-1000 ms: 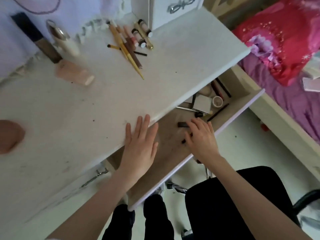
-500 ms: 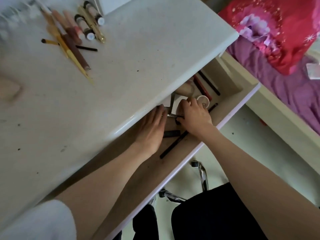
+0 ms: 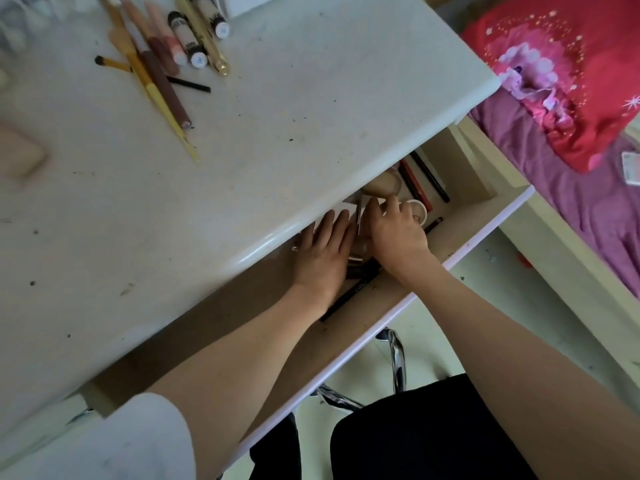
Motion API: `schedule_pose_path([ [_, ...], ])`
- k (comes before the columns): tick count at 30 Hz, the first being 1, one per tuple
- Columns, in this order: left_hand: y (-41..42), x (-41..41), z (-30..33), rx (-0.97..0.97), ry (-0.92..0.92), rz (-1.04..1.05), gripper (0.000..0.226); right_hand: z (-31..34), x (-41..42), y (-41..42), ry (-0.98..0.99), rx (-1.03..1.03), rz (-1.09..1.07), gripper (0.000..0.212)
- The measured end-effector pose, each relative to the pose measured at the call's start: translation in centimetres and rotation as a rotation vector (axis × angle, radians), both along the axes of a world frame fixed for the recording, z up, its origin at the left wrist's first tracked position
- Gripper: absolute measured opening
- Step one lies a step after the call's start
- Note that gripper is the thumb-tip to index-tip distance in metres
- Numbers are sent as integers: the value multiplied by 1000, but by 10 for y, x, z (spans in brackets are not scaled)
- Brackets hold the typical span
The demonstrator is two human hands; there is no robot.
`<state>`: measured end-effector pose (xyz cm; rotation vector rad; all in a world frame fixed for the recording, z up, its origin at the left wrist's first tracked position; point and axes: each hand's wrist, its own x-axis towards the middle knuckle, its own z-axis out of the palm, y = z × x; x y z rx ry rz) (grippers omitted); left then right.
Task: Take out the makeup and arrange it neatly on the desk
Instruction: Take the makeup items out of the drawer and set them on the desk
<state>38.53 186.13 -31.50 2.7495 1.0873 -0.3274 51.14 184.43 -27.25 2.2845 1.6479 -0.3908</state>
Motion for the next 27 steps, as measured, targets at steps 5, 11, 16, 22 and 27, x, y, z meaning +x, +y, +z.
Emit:
schedule_pose_path([
  [5,-5,-2,7,223,-65,-90,46,2,7,-3,39,-13,6,47],
  [11,6,0,3,48,-152,50,66,-6,6,-1,-1,-15,-6,45],
  [16,5,-3,0,238,-102,-57,46,-6,6,-2,-28,-43,12,42],
  [22,-1,-8,12,347,-76,-115,39,7,7,-13,5,-40,20,27],
  [27,-13,-11,32,272,-104,-158,27,29,4,-27,0,43,-13,27],
])
